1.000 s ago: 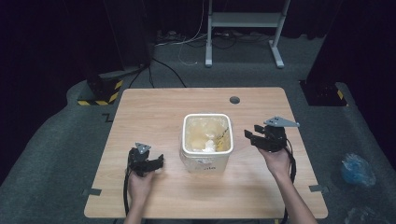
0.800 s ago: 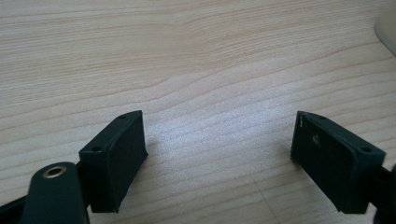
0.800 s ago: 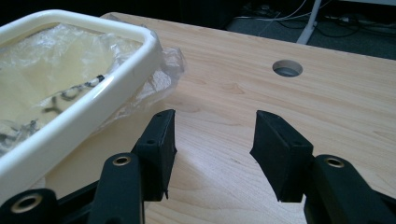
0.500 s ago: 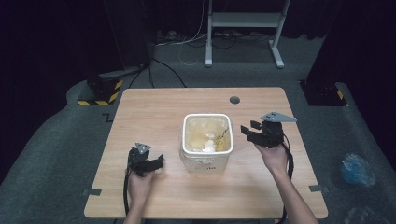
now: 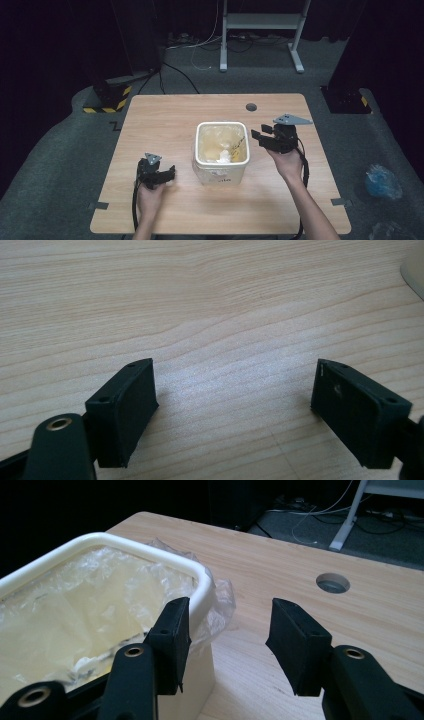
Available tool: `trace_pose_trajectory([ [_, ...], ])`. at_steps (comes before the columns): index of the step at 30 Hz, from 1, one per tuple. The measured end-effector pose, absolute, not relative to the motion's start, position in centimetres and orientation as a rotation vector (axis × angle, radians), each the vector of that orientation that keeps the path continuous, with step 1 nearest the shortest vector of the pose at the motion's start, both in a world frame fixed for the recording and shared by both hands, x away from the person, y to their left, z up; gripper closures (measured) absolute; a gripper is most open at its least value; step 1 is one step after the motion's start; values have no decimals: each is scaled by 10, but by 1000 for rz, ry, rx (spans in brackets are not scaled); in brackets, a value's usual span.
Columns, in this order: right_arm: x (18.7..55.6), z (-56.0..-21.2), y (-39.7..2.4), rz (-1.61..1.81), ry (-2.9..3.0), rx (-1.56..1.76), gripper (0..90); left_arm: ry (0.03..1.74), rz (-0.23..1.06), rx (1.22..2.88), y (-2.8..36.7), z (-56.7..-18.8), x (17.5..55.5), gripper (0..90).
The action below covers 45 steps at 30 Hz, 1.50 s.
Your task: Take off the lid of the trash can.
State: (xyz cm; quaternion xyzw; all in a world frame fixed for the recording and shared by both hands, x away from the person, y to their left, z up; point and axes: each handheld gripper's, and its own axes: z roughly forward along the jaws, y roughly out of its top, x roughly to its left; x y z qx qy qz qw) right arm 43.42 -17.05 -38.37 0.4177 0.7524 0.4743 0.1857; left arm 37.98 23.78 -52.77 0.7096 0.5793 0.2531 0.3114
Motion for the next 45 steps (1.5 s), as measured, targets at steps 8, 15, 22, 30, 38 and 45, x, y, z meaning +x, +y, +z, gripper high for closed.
trace_pose_trajectory([
  [8,441,-378,-162,1337,2125,1161,514,1529,668,1873,238,-528,380,183],
  [15,447,-377,-156,1332,2139,1165,518,1529,668,1873,238,-528,380,183],
  [22,452,-374,-151,1328,2145,1156,519,1529,668,1873,238,-528,380,183],
  [30,457,-372,-148,1314,2148,1150,519,1528,668,1873,238,-528,380,184],
  [38,461,-370,-143,1301,2154,1141,522,1528,668,1873,238,-528,380,184],
  [45,465,-373,-140,1284,2167,1147,523,1529,666,1872,238,-528,380,185],
])
